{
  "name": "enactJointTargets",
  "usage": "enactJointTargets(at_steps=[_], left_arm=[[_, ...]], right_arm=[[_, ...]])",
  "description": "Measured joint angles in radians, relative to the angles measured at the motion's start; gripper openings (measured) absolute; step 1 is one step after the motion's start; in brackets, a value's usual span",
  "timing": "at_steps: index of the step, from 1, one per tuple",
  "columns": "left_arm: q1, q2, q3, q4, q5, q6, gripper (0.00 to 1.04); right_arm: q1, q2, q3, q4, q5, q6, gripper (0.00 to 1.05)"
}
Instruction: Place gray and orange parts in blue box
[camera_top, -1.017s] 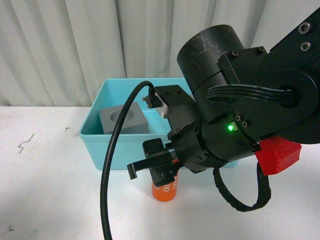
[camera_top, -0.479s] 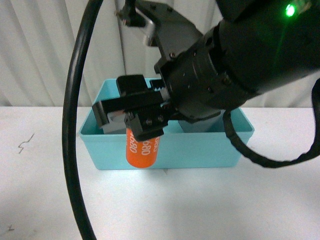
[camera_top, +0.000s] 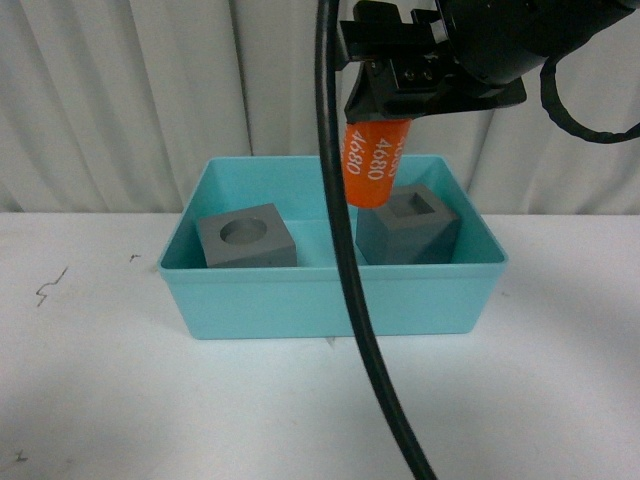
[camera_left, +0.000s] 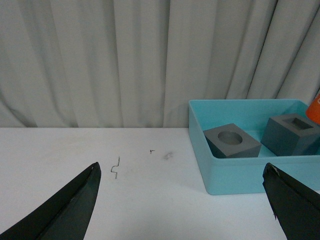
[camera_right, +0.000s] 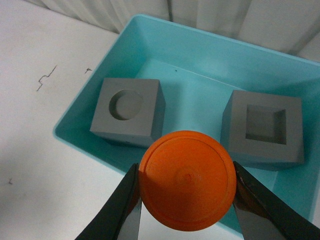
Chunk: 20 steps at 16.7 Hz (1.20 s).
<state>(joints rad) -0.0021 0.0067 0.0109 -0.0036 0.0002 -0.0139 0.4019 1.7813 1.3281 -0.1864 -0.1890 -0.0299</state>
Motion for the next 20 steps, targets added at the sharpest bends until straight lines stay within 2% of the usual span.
enactJointTargets(at_steps=[8,20], left_arm=[[0.000,0.000,0.000,0.000,0.000,0.000,0.98],[0.000,0.000,0.000,0.000,0.000,0.000,0.98]], right_arm=[[-0.076,0.124,0.014,0.098,-0.012,0.062,0.46],[-0.074,0.290,0.040,0.132,-0.034,0.104,0.45]])
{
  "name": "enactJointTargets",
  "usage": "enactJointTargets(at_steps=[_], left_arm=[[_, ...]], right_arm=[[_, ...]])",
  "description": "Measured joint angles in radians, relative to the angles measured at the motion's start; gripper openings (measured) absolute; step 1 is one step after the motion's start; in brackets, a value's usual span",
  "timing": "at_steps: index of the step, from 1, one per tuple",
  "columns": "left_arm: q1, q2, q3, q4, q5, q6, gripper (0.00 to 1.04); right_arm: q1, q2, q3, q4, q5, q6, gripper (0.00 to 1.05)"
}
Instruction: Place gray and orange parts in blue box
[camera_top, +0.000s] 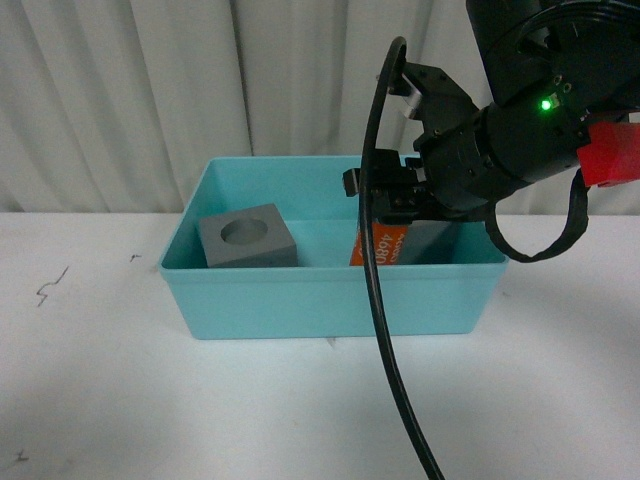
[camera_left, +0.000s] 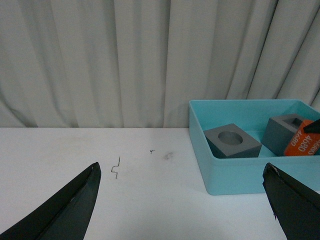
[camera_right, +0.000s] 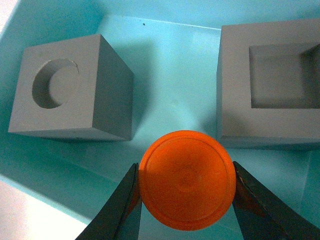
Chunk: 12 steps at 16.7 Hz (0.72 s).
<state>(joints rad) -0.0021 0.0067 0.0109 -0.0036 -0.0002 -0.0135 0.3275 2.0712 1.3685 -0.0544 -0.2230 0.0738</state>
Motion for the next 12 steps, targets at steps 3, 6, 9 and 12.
enactJointTargets(at_steps=[3,6,9,12], left_arm=[[0.000,0.000,0.000,0.000,0.000,0.000,0.98],[0.000,0.000,0.000,0.000,0.000,0.000,0.98],[0.000,0.000,0.000,0.000,0.000,0.000,0.98],[0.000,0.000,0.000,0.000,0.000,0.000,0.98]], right_arm=[[0.000,0.018,0.001,-0.005,0.009,-0.015,0.45],[0.000,0.023,0.009,-0.016,0.010,-0.025,0.67],[-0.002,0.021,0.024,-0.019,0.006,-0.022,1.00],[-0.014,-0.005,0.024,-0.024,-0.006,-0.019,0.98]])
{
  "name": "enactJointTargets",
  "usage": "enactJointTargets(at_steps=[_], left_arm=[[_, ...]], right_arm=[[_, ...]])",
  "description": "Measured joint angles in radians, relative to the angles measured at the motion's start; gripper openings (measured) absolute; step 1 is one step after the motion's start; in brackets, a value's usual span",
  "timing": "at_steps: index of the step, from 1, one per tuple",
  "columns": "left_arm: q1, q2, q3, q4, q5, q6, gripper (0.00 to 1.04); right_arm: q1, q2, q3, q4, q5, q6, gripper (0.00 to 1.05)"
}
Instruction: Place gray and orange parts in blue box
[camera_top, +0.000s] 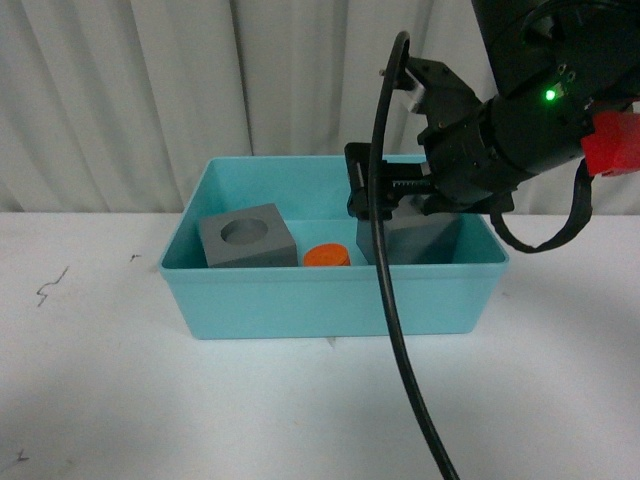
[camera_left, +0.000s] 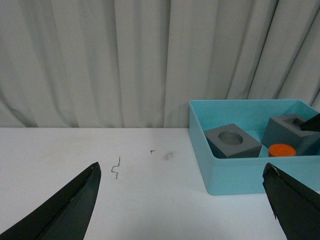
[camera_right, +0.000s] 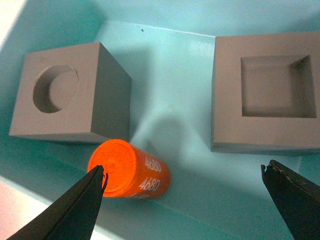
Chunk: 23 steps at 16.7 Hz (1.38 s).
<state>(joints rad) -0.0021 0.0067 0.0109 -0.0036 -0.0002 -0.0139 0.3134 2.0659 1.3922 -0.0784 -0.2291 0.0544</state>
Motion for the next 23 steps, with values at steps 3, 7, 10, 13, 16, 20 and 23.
enactJointTargets(at_steps=[3,7,10,13,16,20,23], left_arm=[[0.000,0.000,0.000,0.000,0.000,0.000,0.98],[0.000,0.000,0.000,0.000,0.000,0.000,0.98],[0.000,0.000,0.000,0.000,0.000,0.000,0.98],[0.000,0.000,0.000,0.000,-0.002,0.000,0.98],[0.000,0.000,0.000,0.000,0.000,0.000,0.98],[0.000,0.000,0.000,0.000,0.000,0.000,0.98],[0.000,0.000,0.000,0.000,0.000,0.000,0.98]], right_arm=[[-0.001,-0.014,0.000,0.002,-0.003,0.002,0.98],[-0.007,-0.046,0.000,0.011,-0.006,0.006,0.98],[-0.006,-0.223,-0.095,0.161,0.033,0.043,0.98],[-0.055,-0.742,-0.763,0.798,0.497,-0.031,0.53],[-0.109,-0.870,-0.972,0.852,0.428,-0.045,0.19],[-0.176,-1.008,-1.125,0.864,0.377,-0.051,0.02],[-0.195,-1.064,-1.175,0.856,0.354,-0.051,0.02]])
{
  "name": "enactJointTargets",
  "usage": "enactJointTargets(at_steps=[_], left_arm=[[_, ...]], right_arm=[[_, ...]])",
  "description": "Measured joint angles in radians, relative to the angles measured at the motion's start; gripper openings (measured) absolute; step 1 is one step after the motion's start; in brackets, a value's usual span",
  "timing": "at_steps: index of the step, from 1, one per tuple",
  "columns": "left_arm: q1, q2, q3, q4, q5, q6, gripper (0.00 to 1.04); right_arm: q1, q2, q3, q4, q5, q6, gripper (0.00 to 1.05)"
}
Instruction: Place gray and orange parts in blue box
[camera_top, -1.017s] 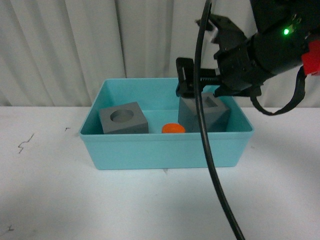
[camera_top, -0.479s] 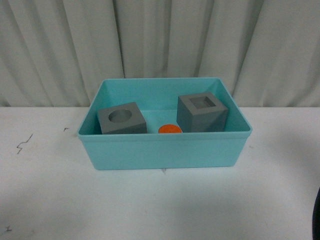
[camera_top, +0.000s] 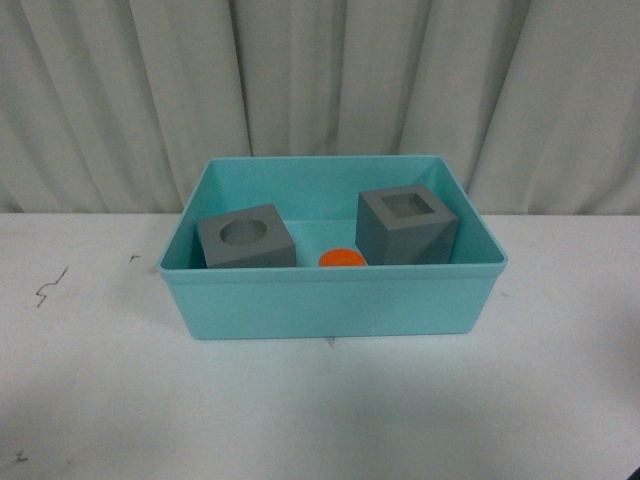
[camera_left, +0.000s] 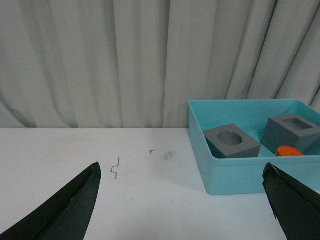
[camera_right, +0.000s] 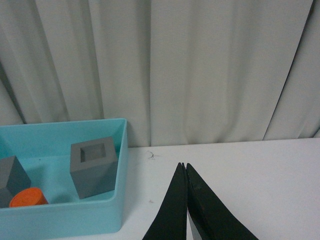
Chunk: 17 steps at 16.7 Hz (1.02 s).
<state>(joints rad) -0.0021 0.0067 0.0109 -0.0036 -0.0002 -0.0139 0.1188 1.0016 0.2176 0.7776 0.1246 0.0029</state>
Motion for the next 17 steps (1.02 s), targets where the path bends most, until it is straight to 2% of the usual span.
enactJointTargets(at_steps=[4,5,6,9,11,13,17], left_arm=[[0.000,0.000,0.000,0.000,0.000,0.000,0.98],[0.000,0.000,0.000,0.000,0.000,0.000,0.98],[0.000,0.000,0.000,0.000,-0.002,0.000,0.98],[0.000,0.000,0.000,0.000,0.000,0.000,0.98],[0.000,0.000,0.000,0.000,0.000,0.000,0.98],[0.000,0.000,0.000,0.000,0.000,0.000,0.98],[0.000,0.000,0.000,0.000,0.000,0.000,0.98]], right_arm=[[-0.039,-0.135,-0.086,-0.051,-0.038,0.000,0.02],[-0.087,-0.178,-0.106,-0.078,-0.104,0.000,0.02],[-0.122,-0.219,-0.121,-0.100,-0.113,0.000,0.02],[-0.120,-0.333,-0.160,-0.177,-0.121,0.000,0.02],[-0.119,-0.373,-0.200,-0.159,-0.122,0.000,0.02],[-0.119,-0.441,-0.206,-0.231,-0.122,0.000,0.02],[-0.119,-0.500,-0.206,-0.274,-0.122,0.000,0.02]])
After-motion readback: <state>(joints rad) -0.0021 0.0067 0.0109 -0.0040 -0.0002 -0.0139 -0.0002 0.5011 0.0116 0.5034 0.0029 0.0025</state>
